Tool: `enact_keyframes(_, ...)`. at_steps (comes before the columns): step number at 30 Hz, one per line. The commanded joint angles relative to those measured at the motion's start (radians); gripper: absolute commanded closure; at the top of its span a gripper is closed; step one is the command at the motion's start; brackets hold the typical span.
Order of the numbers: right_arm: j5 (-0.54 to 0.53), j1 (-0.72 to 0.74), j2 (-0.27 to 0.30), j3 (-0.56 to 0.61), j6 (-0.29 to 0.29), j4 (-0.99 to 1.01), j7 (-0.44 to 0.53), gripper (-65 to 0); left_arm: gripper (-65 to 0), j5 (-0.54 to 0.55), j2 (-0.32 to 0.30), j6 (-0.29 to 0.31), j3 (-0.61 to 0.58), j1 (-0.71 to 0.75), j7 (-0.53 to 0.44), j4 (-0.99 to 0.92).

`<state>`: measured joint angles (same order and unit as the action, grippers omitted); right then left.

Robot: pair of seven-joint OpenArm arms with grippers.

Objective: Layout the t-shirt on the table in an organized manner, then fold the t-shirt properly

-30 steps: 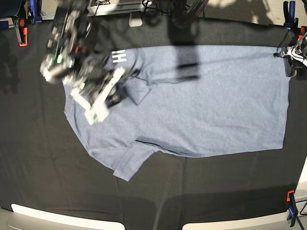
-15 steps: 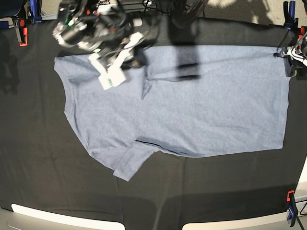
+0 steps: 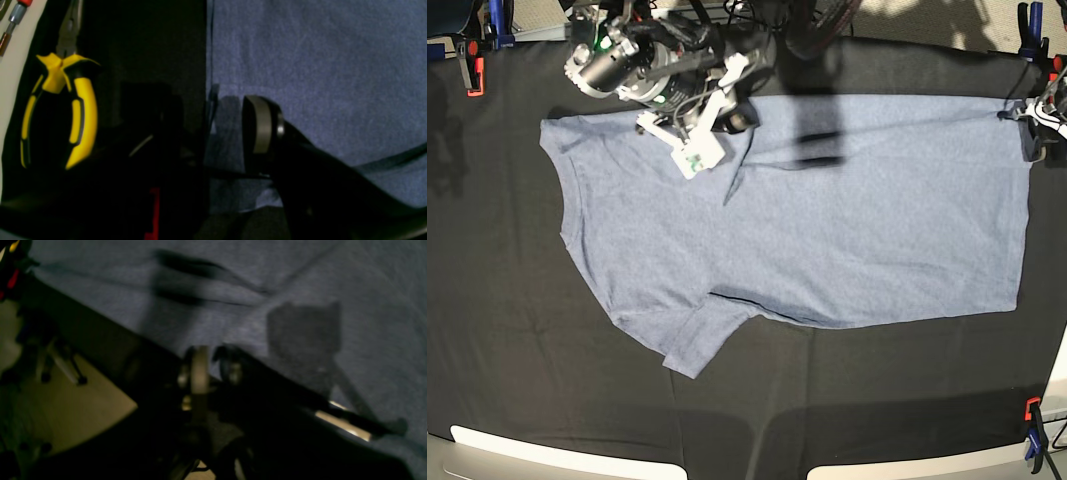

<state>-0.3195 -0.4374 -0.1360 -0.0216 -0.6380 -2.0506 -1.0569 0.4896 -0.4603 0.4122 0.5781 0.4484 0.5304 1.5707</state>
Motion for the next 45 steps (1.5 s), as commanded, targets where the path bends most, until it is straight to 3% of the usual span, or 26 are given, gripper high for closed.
enact_keyframes(1, -0.051, 0.002, -0.003, 0.002, -0.023, -0.020, 0.019, -17.3, -26.6, 0.008, -0.019, -0.003, 0.011, -0.002, -0.024, 0.015)
enact_keyframes(3, -0.142, 0.003, -0.003, 0.003, -0.033, -0.020, -0.011, -23.5, -26.6, 0.008, -0.019, -0.003, 0.011, -0.002, -0.028, 0.015)
enact_keyframes(6, -0.266, 0.011, -0.003, 0.002, -0.037, -0.020, -0.060, -24.3, -26.6, 0.008, -0.019, -0.003, 0.011, -0.002, -0.029, 0.015)
enact_keyframes(9, -0.298, 0.037, -0.003, 0.002, -0.037, -0.020, -0.033, -24.3, -26.6, 0.009, -0.020, -0.003, 0.011, -0.003, -0.033, 0.015)
enact_keyframes(14, -0.172, 0.153, -0.002, 0.002, -0.032, -0.020, 0.035, -24.2, -26.6, 0.009, -0.019, -0.003, 0.011, -0.048, -0.055, 0.015)
enact_keyframes(18, -0.048, 0.238, 0.003, 0.001, 0.029, -0.004, 0.093, -24.2, -26.6, 0.009, -0.019, -0.003, 0.011, -0.137, -0.053, 0.013)
enact_keyframes(23, 0.033, 0.335, 0.003, -0.001, 0.075, 0.048, 0.123, -24.2, -26.6, 0.009, -0.019, -0.004, 0.009, -0.283, -0.077, -0.048)
enact_keyframes(30, 0.028, 0.439, 0.003, -0.005, 0.077, 0.199, 0.119, -24.2, -26.2, 0.008, -0.031, -0.001, -0.016, -0.592, -0.092, -0.375)
enact_keyframes(36, 0.029, 0.468, 0.003, -0.005, 0.077, 0.220, 0.113, -24.2, -26.2, -0.111, -0.078, -0.007, -0.215, -0.848, -0.193, -0.741)
enact_keyframes(42, 0.029, 0.470, 0.003, -0.005, 0.077, 0.220, 0.102, -24.2, -26.0, -0.212, -0.077, -0.131, -0.320, -1.038, -0.289, -1.028)
enact_keyframes(45, 0.028, 0.470, 0.003, -0.005, 0.077, 0.220, 0.098, -24.2, -26.0, -0.254, -0.078, -0.144, -0.372, -1.102, -0.325, -1.147)
